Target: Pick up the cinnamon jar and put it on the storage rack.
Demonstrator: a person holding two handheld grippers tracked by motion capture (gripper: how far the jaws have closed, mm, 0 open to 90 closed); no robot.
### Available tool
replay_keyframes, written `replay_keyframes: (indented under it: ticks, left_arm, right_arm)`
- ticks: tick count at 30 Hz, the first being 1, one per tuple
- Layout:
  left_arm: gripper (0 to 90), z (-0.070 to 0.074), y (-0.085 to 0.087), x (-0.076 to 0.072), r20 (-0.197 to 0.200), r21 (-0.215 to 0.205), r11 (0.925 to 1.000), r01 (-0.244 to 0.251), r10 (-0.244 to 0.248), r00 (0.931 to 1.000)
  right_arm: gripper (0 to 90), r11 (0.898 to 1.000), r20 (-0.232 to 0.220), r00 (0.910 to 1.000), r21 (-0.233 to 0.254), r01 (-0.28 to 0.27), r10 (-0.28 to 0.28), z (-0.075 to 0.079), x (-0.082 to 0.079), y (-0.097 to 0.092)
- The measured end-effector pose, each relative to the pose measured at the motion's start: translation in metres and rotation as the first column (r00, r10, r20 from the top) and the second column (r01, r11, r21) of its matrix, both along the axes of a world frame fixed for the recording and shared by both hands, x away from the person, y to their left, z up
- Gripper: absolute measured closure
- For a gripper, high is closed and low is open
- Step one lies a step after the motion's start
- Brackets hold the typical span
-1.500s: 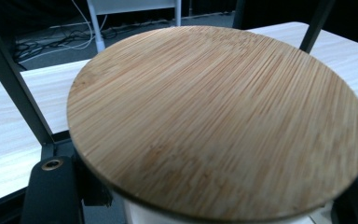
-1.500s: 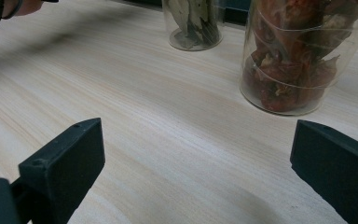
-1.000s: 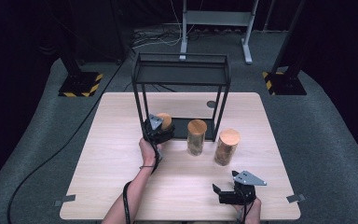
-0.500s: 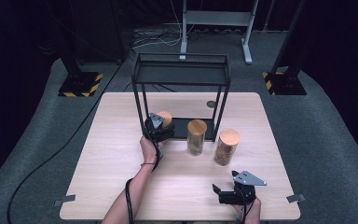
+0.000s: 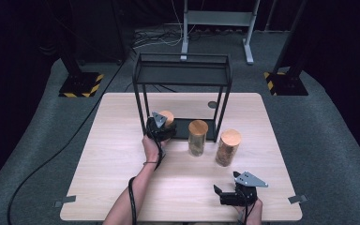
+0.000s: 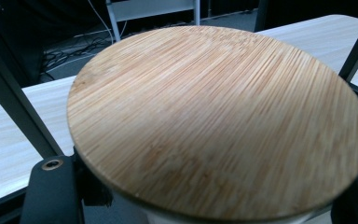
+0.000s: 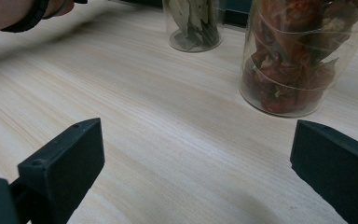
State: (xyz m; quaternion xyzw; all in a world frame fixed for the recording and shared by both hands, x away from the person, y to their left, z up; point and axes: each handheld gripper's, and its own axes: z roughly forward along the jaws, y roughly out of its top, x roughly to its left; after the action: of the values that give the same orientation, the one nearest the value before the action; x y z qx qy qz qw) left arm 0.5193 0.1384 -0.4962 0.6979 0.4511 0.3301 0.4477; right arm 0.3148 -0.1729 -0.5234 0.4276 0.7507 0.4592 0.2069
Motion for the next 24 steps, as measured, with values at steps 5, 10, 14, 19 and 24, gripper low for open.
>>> replay_keyframes:
  ticks: [5,10,14,19,24]
  left_arm:
    - [25.2,-0.005,0.000,0.003,-0.012,0.006,1.0000,-0.004,0.004,0.9999]
    - [25.2,-0.009,0.000,0.006,-0.022,0.017,0.9998,-0.003,0.004,0.9998]
    - [25.2,-0.011,-0.001,0.008,-0.024,0.014,0.9999,-0.001,0.002,0.9997]
    - [25.2,-0.011,-0.001,0.009,-0.026,0.016,0.9999,0.006,-0.006,0.9996]
    - [25.2,-0.014,0.002,0.013,-0.040,-0.049,0.9988,-0.004,0.002,0.9992]
  right_arm:
    - [2.2,1.000,0.000,1.0000,0.000,-0.001,0.001,0.000,0.000,0.000]
    - [2.2,1.000,0.001,1.0000,0.000,-0.001,0.001,0.000,0.000,0.000]
    - [2.2,1.000,0.002,1.0000,0.001,-0.001,0.001,0.000,0.000,0.000]
    - [2.2,1.000,0.003,1.0000,0.002,-0.001,0.001,0.000,0.000,0.000]
    - [2.2,1.000,0.004,1.0000,0.001,0.001,-0.001,0.000,-0.001,0.000]
